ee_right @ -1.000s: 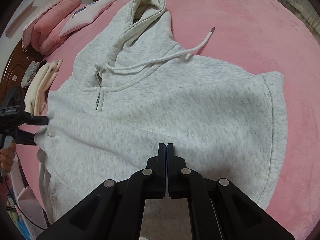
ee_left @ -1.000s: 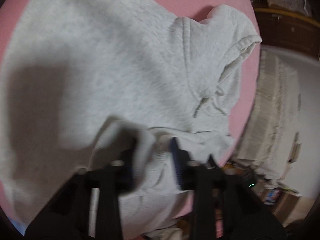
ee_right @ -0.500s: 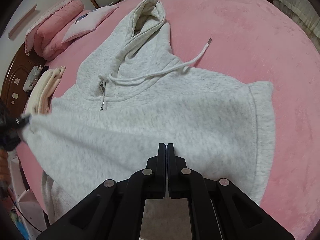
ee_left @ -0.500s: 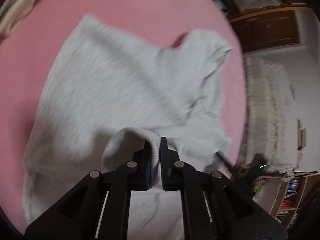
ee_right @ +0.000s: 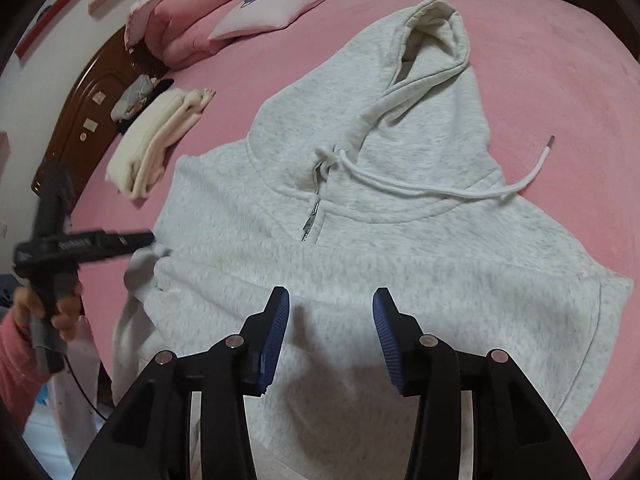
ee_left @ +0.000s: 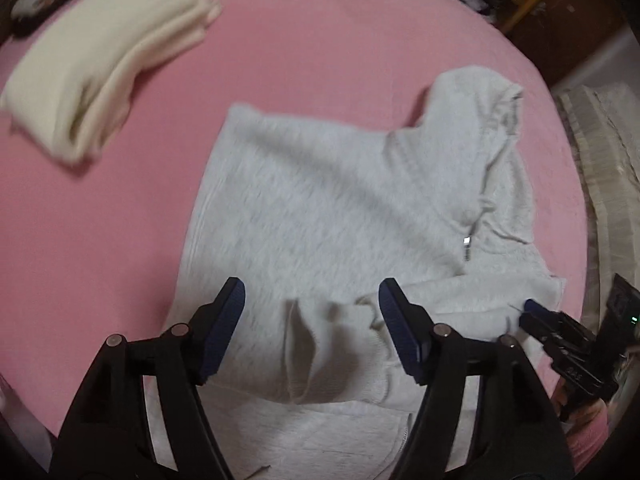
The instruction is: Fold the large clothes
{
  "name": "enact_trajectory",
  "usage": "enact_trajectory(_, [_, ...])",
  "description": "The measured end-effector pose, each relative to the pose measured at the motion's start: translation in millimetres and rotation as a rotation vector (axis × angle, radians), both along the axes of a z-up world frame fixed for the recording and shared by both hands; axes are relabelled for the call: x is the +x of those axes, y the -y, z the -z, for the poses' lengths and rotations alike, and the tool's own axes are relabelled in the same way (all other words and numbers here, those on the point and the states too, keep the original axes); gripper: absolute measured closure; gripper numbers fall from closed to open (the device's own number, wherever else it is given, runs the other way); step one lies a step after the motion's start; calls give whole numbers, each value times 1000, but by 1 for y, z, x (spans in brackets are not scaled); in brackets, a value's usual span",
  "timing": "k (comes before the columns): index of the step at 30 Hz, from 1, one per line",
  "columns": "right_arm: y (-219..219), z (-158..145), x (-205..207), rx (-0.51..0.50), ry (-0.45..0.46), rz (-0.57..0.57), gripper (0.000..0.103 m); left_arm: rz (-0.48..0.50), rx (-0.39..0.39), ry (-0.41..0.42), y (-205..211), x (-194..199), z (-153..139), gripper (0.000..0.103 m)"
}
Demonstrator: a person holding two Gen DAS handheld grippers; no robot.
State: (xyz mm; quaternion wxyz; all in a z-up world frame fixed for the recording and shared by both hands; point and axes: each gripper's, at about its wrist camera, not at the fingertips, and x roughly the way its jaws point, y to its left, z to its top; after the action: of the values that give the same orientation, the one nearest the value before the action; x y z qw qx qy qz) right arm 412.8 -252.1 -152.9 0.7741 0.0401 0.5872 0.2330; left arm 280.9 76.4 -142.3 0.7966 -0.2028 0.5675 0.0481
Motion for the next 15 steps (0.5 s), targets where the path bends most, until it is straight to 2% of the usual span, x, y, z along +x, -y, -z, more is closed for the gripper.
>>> enact_trajectory(2, [0,2,-4,13,-16,8,59,98,-70,35,5,18,-12,36])
enact_trajectory(3, [0,3,-7,14,-19,12,59,177,-130,39,12,29,-14,36])
enact_trajectory(5, [3,4,-12,13,-18,25,59,291,-184,-3,26,50,-10,37])
enact_trajectory(7, [11,6,-17,13,-22,40,59,407,-192,-58,43,70,-2,39])
enact_trajectory(8, [15,7,-19,11,-24,47,59,452,-184,-84,50,77,6,45])
enact_trajectory(9, [18,8,-21,8,-25,55,59,493,-179,-118,55,82,13,46])
enact_trajectory(13, [40,10,-35,-12,-35,108,59,584,-242,-237,66,95,43,51])
enact_trajectory(15, [50,12,-42,-28,-39,130,59,627,-237,-276,71,98,55,51])
